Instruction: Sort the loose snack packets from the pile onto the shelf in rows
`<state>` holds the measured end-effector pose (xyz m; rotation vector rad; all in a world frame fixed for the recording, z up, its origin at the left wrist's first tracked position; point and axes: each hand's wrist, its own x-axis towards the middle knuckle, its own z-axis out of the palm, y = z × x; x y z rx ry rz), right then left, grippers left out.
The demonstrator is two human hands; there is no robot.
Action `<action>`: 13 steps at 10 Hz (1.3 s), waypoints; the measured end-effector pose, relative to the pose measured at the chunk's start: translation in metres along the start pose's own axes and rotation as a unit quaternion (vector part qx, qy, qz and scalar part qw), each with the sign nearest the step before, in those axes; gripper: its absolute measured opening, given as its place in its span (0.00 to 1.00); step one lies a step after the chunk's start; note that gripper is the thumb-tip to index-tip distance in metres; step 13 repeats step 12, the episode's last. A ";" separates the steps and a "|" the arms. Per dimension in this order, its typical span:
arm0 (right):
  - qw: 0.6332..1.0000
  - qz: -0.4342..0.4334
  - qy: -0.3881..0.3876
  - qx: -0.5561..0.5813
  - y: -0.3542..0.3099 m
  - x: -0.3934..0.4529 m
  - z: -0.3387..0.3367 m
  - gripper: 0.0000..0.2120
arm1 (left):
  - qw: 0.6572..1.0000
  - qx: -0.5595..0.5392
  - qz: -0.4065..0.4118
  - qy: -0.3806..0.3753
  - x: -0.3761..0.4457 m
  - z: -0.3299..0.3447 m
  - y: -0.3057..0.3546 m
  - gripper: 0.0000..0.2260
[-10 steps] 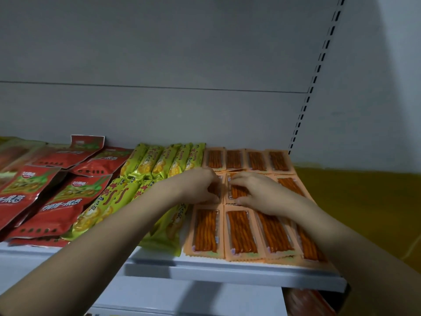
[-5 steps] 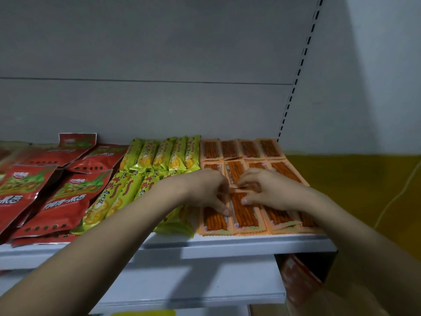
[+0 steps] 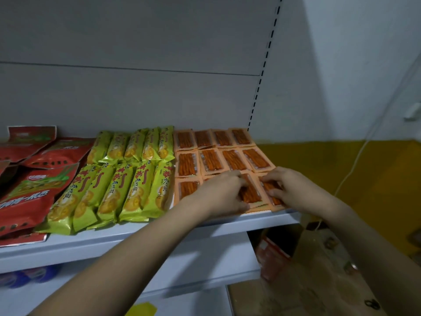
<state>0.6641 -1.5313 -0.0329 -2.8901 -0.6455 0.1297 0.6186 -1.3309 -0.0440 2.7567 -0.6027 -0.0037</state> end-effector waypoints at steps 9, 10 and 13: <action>0.979 -0.169 0.089 0.073 -0.016 0.115 -0.038 0.22 | 0.949 0.079 -0.285 0.110 0.065 -0.049 -0.043 0.24; 0.966 -0.157 0.096 0.179 -0.032 0.112 -0.051 0.23 | 0.936 0.075 -0.331 0.094 0.062 -0.060 -0.060 0.25; 0.660 -0.258 0.330 0.624 -0.056 0.027 -0.126 0.10 | 0.926 0.053 -0.362 0.090 0.059 -0.081 -0.085 0.31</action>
